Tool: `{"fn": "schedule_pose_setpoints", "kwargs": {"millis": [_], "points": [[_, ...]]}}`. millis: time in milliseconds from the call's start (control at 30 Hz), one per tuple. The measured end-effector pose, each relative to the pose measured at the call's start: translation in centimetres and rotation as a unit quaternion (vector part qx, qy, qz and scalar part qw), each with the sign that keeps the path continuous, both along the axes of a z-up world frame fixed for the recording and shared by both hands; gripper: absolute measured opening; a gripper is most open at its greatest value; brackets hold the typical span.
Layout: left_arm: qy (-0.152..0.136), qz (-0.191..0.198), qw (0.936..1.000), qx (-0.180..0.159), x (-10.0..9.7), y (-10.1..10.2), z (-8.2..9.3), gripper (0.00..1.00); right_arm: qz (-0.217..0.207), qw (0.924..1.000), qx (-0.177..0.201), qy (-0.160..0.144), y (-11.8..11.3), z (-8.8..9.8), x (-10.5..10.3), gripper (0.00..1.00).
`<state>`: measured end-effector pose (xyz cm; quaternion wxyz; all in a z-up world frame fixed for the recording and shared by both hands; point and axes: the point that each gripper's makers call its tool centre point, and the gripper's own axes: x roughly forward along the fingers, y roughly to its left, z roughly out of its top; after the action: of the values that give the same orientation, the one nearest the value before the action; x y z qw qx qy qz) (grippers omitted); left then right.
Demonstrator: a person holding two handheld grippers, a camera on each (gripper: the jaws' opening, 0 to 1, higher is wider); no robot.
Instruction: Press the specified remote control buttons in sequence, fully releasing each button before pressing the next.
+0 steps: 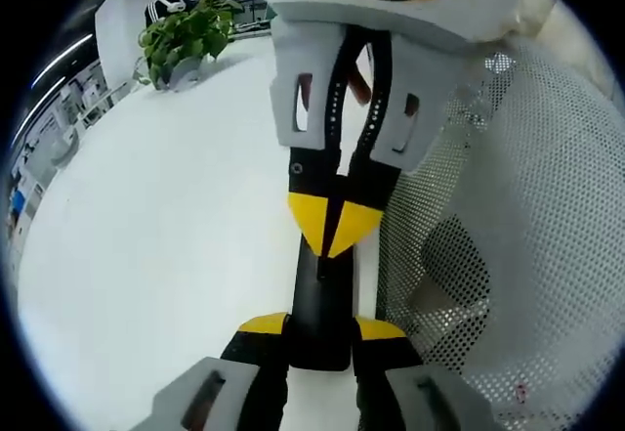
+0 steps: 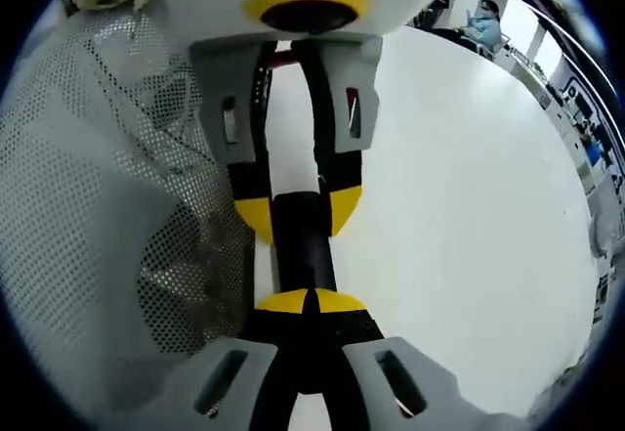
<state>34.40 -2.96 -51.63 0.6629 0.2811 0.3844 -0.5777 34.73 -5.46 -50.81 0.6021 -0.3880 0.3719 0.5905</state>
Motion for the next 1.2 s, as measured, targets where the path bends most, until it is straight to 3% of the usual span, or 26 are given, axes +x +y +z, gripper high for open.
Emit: {"fn": "schedule_pose_setpoints", "kwargs": {"millis": [300, 467, 567, 800, 1200], "points": [[0.005, 0.003, 1.0, -0.001, -0.04, 0.02, -0.02, 0.25, 0.007, 0.9997, -0.025, 0.0, 0.02, -0.11, 0.0, 0.0], [0.007, 0.006, 0.9999, -0.005, -0.14, 0.11, 0.04, 0.25, -0.038, 0.9989, 0.026, 0.008, 0.06, 0.09, -0.03, 0.0], [0.006, 0.005, 1.0, -0.005, -0.17, 0.13, 0.03, 0.25, -0.046, 0.9982, 0.038, 0.009, -0.09, 0.1, -0.11, 0.0], [0.006, 0.006, 0.9999, -0.006, -0.16, 0.07, 0.1, 0.25, -0.026, 0.9993, 0.026, -0.004, 0.18, 0.15, -0.1, 0.0], [0.008, 0.008, 0.9999, -0.008, 0.08, -0.08, 0.0, 0.25, -0.016, 0.9994, 0.031, 0.004, 0.48, 0.11, 0.18, 0.0]]}}
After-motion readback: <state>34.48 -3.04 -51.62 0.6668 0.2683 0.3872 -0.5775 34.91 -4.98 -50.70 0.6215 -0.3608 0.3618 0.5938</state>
